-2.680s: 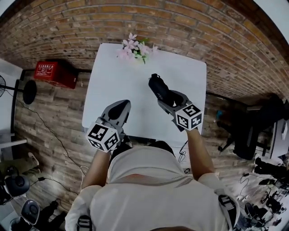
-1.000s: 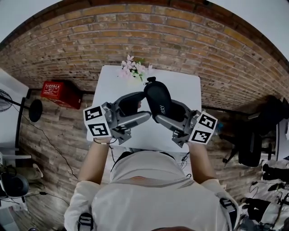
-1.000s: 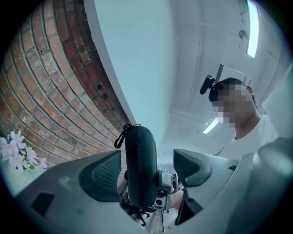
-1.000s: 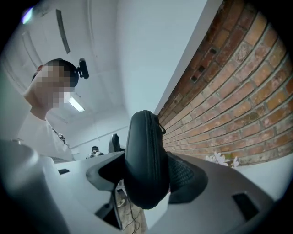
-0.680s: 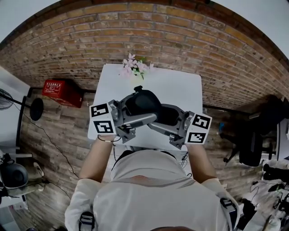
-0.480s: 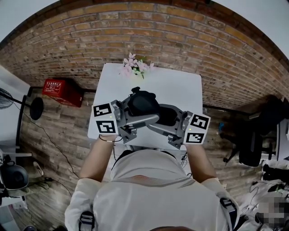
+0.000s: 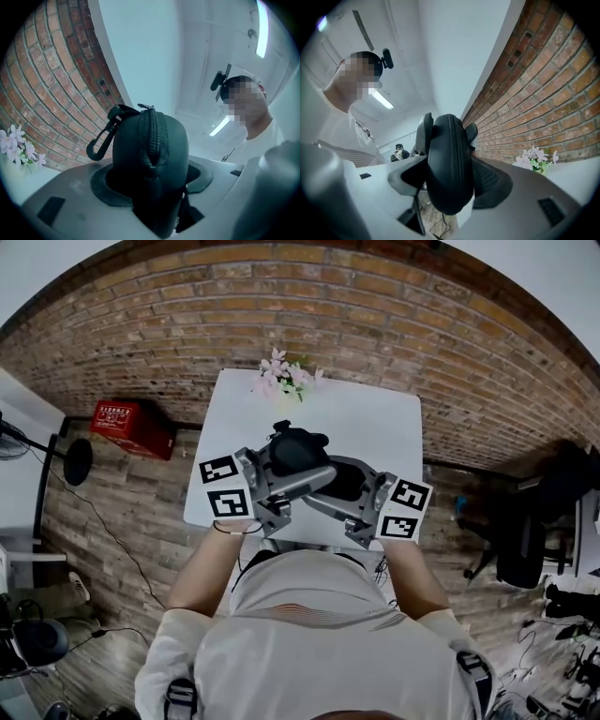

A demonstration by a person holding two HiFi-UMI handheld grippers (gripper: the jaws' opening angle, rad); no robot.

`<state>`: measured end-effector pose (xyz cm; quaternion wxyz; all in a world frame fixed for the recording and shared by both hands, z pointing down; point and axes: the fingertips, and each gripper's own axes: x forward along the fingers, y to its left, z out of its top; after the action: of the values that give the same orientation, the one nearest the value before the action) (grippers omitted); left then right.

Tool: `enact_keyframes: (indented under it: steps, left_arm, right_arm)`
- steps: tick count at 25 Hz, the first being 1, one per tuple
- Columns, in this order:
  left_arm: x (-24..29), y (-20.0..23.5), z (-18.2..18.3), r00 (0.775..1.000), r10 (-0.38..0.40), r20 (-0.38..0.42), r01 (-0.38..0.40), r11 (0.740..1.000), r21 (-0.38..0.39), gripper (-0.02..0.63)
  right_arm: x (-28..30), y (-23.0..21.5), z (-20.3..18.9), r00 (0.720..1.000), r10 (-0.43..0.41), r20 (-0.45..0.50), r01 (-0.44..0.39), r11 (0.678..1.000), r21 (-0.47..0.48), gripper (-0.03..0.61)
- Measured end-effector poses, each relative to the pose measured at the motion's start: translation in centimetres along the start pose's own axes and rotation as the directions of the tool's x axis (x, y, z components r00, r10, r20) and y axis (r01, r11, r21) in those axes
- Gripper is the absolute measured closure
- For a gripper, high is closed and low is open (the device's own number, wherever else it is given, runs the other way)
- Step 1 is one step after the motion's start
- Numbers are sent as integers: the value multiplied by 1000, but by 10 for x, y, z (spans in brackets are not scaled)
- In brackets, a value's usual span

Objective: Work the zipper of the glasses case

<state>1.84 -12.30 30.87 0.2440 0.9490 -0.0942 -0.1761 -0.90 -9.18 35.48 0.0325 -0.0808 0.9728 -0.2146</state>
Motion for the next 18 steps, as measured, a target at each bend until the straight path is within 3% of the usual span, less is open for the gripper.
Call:
enact_keyframes:
  steps: [3, 7, 11, 16, 18]
  left_arm:
    - [4, -4, -6, 1000, -6, -13, 6, 1000, 7, 344]
    - [4, -1, -4, 1000, 6, -11, -6, 1000, -1, 344]
    - [7, -3, -9, 999, 14, -42, -13, 999, 42, 350]
    - [-2, 6, -1, 997, 66, -28, -63, 995, 74, 350]
    - [-7, 15, 1, 988, 139, -61, -128, 980, 153, 350]
  right_arm:
    - [-2, 1, 5, 998, 3, 59, -3, 1000, 2, 252]
    - [-2, 0, 5, 998, -3, 62, 1, 1000, 18, 249]
    - [-5, 0, 2, 998, -21, 60, 22, 1000, -10, 242]
    - [-12, -9, -16, 994, -100, -46, 92, 986, -141, 229]
    - [-23, -19, -21, 984, -154, -86, 136, 973, -186, 232]
